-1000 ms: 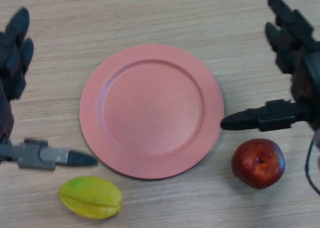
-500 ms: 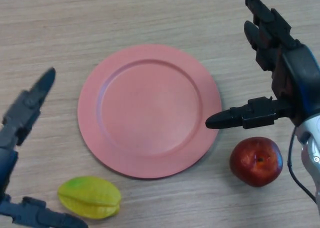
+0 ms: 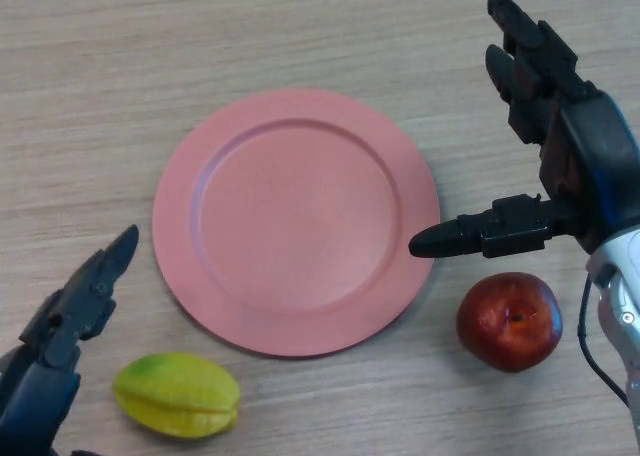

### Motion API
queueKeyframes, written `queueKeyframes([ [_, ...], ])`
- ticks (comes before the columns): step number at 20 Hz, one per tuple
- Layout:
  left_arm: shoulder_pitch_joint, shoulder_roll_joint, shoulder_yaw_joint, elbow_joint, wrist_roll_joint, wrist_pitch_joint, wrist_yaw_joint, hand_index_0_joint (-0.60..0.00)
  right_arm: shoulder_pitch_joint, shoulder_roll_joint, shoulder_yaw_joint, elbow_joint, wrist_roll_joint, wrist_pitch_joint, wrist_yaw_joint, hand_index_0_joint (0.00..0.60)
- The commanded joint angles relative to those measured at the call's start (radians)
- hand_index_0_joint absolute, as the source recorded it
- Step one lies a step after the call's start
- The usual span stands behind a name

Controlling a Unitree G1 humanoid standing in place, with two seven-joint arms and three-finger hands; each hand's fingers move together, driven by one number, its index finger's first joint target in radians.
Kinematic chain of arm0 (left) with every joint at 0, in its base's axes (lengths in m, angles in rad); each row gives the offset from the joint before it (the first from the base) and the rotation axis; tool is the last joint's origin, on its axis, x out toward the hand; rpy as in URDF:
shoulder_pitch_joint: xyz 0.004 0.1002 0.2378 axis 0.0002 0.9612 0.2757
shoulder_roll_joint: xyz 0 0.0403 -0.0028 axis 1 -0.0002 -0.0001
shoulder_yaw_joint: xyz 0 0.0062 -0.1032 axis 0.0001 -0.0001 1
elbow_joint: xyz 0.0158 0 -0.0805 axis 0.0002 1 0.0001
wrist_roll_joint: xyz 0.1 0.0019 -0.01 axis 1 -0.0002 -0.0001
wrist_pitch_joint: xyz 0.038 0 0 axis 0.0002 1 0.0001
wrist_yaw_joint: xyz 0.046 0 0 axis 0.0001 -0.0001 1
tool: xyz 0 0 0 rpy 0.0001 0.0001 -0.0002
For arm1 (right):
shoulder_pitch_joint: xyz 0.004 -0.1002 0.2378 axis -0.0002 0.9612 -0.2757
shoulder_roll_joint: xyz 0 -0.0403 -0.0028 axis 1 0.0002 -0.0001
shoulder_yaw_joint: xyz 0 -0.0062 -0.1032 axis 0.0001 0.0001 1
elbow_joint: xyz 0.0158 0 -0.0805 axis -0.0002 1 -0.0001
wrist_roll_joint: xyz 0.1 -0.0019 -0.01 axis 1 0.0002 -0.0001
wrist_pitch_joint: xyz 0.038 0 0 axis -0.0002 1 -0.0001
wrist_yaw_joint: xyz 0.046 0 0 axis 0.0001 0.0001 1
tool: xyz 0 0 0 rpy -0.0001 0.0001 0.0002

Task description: Pick up the yellow starfruit and place it on the plate

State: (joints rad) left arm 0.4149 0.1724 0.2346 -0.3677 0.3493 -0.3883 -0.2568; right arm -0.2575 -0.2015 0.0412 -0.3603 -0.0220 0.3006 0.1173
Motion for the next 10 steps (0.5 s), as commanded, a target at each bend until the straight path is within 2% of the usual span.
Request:
queueKeyframes([
  [1, 0.009, 0.018, -0.015, -0.029, 0.029, -0.141, 0.070, 0.000, -0.037, -0.010, -0.030, -0.055, 0.048, -0.150, -0.029, 0.000],
  [6, 0.019, 0.018, -0.087, 0.047, 0.089, -0.168, 0.073, 0.000, -0.041, -0.010, -0.024, -0.059, 0.035, -0.140, -0.035, 0.000],
  [10, 0.013, 0.019, -0.104, 0.094, 0.131, -0.199, 0.073, 0.000, -0.031, -0.012, -0.038, -0.099, 0.060, -0.115, -0.037, 0.000],
])
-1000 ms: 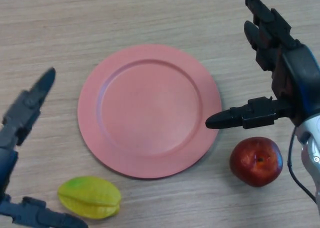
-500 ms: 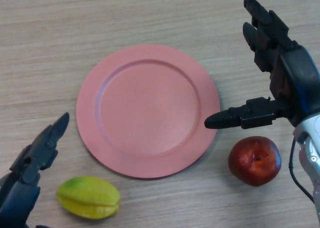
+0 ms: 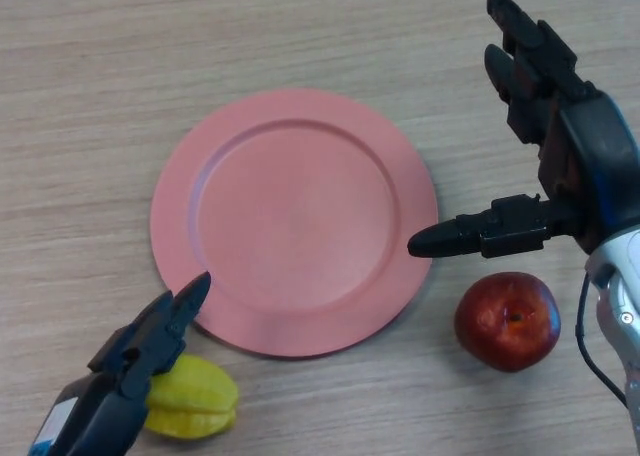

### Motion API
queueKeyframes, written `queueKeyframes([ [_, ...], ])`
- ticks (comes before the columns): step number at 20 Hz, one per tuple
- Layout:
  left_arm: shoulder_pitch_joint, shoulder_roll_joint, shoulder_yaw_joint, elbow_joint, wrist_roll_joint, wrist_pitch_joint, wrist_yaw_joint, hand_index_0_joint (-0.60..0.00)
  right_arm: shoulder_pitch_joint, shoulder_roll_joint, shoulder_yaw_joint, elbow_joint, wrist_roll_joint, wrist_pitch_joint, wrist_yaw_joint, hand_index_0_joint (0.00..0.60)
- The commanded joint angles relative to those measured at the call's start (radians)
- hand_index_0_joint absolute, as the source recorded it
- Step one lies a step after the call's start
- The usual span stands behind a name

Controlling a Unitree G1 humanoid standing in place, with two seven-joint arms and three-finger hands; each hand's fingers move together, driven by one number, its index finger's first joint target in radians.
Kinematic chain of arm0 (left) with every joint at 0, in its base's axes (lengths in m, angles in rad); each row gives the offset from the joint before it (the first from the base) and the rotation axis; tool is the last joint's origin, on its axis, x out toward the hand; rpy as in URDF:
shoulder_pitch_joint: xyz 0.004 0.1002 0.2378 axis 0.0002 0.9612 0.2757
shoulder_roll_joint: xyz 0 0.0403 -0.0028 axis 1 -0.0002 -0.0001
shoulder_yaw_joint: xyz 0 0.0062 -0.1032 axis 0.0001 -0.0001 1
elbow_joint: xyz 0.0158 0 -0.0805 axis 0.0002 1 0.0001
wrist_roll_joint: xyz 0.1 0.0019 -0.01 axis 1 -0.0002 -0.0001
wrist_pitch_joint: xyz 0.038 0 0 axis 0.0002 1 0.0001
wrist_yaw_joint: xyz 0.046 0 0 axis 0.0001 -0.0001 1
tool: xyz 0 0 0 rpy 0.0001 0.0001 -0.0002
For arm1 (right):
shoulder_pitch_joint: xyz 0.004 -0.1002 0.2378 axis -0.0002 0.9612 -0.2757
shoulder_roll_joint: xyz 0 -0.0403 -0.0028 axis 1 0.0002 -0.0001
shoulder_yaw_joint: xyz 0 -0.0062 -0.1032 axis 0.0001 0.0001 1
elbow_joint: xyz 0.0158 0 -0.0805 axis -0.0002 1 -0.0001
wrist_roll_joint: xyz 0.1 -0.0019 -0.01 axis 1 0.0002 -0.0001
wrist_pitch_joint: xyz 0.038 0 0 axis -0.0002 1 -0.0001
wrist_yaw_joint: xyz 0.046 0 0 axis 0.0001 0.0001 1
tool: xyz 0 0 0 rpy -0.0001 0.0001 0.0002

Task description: Pick up the yellow starfruit and place it on the plate

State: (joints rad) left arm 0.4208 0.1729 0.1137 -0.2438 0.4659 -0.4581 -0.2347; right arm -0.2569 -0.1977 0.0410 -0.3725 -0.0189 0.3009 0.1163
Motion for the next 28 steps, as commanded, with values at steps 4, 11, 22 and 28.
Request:
queueKeyframes([
  [4, -0.003, 0.036, -0.002, 0.019, 0.120, -0.142, 0.103, 0.000, -0.015, -0.030, -0.044, -0.110, 0.038, -0.123, -0.033, 0.000],
  [11, 0.008, 0.052, -0.031, 0.017, 0.192, -0.128, 0.129, 0.000, -0.012, -0.029, -0.044, -0.125, 0.031, -0.113, -0.036, 0.000],
  [22, 0.041, 0.042, 0.003, -0.091, 0.165, -0.177, 0.047, -0.600, -0.008, -0.026, -0.044, -0.160, 0.050, -0.078, -0.041, 0.503],
  [28, -0.036, 0.018, 0.018, -0.294, 0.095, -0.137, 0.038, -0.600, -0.003, -0.025, -0.038, -0.172, 0.030, -0.084, -0.040, 0.000],
])
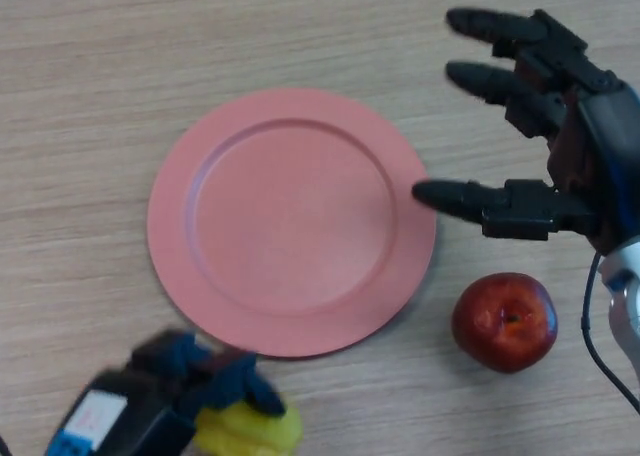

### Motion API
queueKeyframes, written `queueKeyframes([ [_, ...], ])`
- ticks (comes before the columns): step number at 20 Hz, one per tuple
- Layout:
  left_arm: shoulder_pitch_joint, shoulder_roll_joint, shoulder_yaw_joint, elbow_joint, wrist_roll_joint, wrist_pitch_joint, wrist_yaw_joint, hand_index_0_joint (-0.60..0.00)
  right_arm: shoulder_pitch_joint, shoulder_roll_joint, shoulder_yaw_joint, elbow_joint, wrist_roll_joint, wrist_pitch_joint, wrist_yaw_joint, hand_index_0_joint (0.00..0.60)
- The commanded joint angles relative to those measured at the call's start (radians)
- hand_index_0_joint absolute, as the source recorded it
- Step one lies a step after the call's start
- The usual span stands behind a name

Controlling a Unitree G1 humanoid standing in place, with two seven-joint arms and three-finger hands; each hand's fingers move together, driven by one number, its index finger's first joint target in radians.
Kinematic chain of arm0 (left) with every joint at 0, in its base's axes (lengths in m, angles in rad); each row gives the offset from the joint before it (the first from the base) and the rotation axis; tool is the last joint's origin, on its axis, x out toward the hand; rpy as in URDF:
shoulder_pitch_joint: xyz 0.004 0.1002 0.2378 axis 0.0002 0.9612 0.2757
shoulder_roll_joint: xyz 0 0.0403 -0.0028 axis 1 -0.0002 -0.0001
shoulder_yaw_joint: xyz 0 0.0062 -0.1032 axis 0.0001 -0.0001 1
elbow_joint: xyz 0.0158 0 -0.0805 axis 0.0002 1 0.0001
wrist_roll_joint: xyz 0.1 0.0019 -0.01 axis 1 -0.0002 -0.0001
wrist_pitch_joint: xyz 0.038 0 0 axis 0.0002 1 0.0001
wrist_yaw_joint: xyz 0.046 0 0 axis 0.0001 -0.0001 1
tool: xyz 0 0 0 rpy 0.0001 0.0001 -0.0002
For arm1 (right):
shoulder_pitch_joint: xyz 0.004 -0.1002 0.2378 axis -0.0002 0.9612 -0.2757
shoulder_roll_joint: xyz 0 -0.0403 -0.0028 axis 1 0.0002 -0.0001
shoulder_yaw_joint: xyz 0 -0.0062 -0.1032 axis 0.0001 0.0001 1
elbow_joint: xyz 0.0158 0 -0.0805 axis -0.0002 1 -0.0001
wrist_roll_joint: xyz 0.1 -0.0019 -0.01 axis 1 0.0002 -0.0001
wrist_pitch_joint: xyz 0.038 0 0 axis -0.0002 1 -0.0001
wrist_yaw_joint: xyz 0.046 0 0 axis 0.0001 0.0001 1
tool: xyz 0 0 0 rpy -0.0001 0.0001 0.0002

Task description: Pick up the yellow starfruit and place it on the plate

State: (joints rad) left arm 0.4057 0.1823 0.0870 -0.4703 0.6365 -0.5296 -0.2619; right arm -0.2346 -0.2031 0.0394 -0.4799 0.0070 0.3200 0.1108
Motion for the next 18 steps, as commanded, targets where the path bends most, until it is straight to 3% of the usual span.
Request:
queueKeyframes([
  [1, -0.051, 0.010, 0.054, -0.079, -0.067, -0.052, 0.069, -0.600, -0.023, -0.021, -0.039, -0.074, 0.005, -0.098, -0.032, 0.000],
  [3, -0.144, 0.023, 0.067, -0.059, -0.026, -0.026, 0.099, -0.600, -0.018, -0.022, -0.042, -0.090, 0.010, -0.084, -0.028, 0.000],
  [5, -0.244, 0.063, 0.072, -0.002, -0.007, 0.014, 0.098, -0.600, -0.014, -0.022, -0.041, -0.101, 0.013, -0.072, -0.031, 0.000],
  [6, -0.320, 0.085, 0.069, 0.075, 0.046, 0.018, 0.154, -0.600, -0.017, -0.024, -0.041, -0.108, 0.007, -0.064, -0.030, 0.000],
  [9, -0.435, 0.130, 0.034, 0.254, 0.113, 0.001, 0.288, -0.600, -0.031, -0.025, -0.046, -0.118, 0.003, -0.057, -0.039, 0.000],
  [12, -0.523, 0.148, -0.007, 0.400, 0.145, 0.004, 0.379, -0.600, -0.034, -0.031, -0.053, -0.129, -0.001, -0.050, -0.028, 0.000],
  [14, -0.535, 0.160, -0.026, 0.445, 0.110, 0.021, 0.295, -0.600, -0.036, -0.036, -0.056, -0.134, -0.003, -0.048, -0.023, 0.000],
  [18, -0.573, 0.163, -0.005, 0.472, 0.055, 0.055, 0.283, -0.600, -0.042, -0.042, -0.063, -0.127, -0.014, -0.056, -0.014, 0.000],
])
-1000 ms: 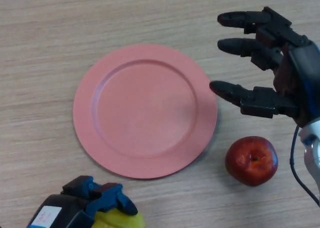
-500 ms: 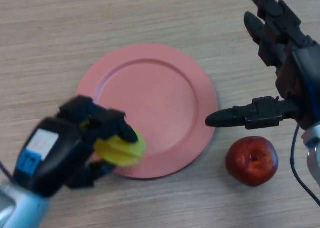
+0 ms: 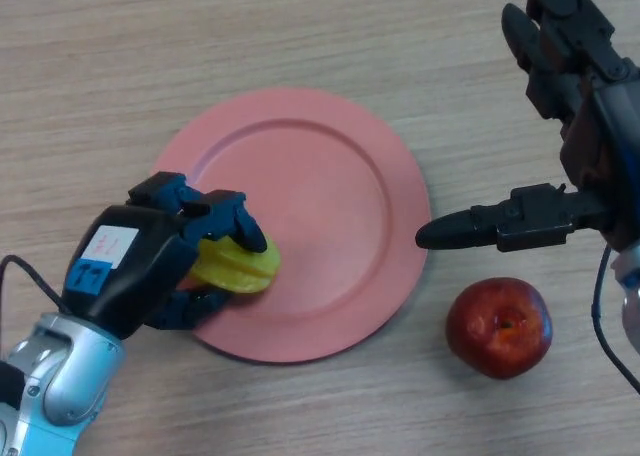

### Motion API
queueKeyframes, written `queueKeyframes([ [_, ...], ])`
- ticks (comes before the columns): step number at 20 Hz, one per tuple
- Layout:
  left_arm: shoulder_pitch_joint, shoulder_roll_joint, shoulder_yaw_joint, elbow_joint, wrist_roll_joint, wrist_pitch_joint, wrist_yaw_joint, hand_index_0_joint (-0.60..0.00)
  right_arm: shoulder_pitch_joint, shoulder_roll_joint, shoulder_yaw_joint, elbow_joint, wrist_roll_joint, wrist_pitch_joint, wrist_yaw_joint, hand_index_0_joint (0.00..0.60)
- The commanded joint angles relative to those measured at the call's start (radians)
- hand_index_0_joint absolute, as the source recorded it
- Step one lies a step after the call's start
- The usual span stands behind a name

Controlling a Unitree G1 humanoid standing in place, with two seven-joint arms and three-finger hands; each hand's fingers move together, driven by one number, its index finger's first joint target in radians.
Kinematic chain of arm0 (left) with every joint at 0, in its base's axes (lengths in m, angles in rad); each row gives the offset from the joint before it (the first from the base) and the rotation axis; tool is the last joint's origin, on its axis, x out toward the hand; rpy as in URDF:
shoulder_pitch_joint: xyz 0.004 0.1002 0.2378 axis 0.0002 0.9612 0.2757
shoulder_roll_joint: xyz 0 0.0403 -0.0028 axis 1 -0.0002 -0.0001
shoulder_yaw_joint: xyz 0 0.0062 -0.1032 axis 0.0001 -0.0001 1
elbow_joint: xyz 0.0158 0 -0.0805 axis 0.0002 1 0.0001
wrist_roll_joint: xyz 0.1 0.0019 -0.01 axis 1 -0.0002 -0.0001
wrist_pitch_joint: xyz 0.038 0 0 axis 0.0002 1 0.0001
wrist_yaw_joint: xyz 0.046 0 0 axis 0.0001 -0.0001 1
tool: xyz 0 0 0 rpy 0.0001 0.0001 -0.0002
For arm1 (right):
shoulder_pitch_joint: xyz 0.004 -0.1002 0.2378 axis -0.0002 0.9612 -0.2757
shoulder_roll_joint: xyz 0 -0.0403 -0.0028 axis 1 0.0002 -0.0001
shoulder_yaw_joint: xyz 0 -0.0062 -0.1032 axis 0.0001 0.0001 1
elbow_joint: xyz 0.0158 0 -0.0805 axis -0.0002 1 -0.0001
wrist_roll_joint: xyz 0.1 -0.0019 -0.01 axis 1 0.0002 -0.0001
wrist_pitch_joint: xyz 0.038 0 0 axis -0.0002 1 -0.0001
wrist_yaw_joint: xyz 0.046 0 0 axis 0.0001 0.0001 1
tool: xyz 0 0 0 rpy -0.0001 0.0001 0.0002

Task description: Pick up the yellow starfruit and place it on the plate

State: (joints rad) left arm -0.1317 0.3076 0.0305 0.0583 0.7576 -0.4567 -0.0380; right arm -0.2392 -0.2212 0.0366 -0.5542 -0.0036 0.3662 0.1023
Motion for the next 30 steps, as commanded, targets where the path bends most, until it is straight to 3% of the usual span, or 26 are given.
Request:
queueKeyframes([
  [1, -0.036, 0.037, 0.051, -0.056, -0.062, -0.012, 0.066, -0.550, -0.039, -0.025, -0.061, -0.052, -0.005, -0.101, -0.005, 0.000],
  [4, -0.040, 0.023, 0.052, -0.099, -0.146, 0.058, 0.044, -0.150, -0.045, -0.029, -0.063, -0.051, -0.012, -0.090, 0.000, 0.000],
  [5, -0.047, 0.017, 0.048, -0.126, -0.154, 0.099, 0.050, -0.050, -0.048, -0.031, -0.065, -0.049, -0.017, -0.088, 0.004, 0.000],
  [6, -0.048, 0.015, 0.040, -0.153, -0.138, 0.133, 0.055, 0.000, -0.047, -0.034, -0.066, -0.045, -0.025, -0.094, 0.010, 0.000],
  [9, -0.059, 0.012, 0.051, -0.185, -0.142, 0.161, 0.068, 0.000, -0.057, -0.035, -0.073, -0.041, -0.024, -0.097, 0.014, 0.000],
  [11, -0.072, 0.004, 0.068, -0.225, -0.249, 0.185, 0.082, 0.000, -0.054, -0.036, -0.074, -0.040, -0.019, -0.100, 0.007, 0.000],
  [12, -0.063, -0.013, 0.073, -0.301, -0.402, 0.236, 0.047, 0.000, -0.041, -0.033, -0.079, -0.040, -0.011, -0.118, 0.001, 0.000],
  [16, -0.014, -0.020, 0.108, -0.501, -0.808, 0.487, -0.149, 0.000, -0.035, -0.040, -0.095, -0.045, 0.047, -0.140, -0.004, 0.000],
  [20, -0.001, -0.013, 0.158, -0.633, -1.124, 0.726, -0.095, 0.000, -0.012, -0.055, -0.123, -0.038, 0.090, -0.147, 0.003, 0.000],
  [25, 0.013, -0.003, 0.193, -0.690, -1.194, 0.829, -0.075, 0.000, -0.001, -0.056, -0.138, -0.080, 0.216, -0.082, -0.007, 0.000],
  [30, 0.032, -0.019, 0.162, -0.708, -1.102, 0.763, -0.004, 0.000, -0.021, -0.058, -0.120, -0.079, 0.194, -0.080, -0.009, 0.000],
])
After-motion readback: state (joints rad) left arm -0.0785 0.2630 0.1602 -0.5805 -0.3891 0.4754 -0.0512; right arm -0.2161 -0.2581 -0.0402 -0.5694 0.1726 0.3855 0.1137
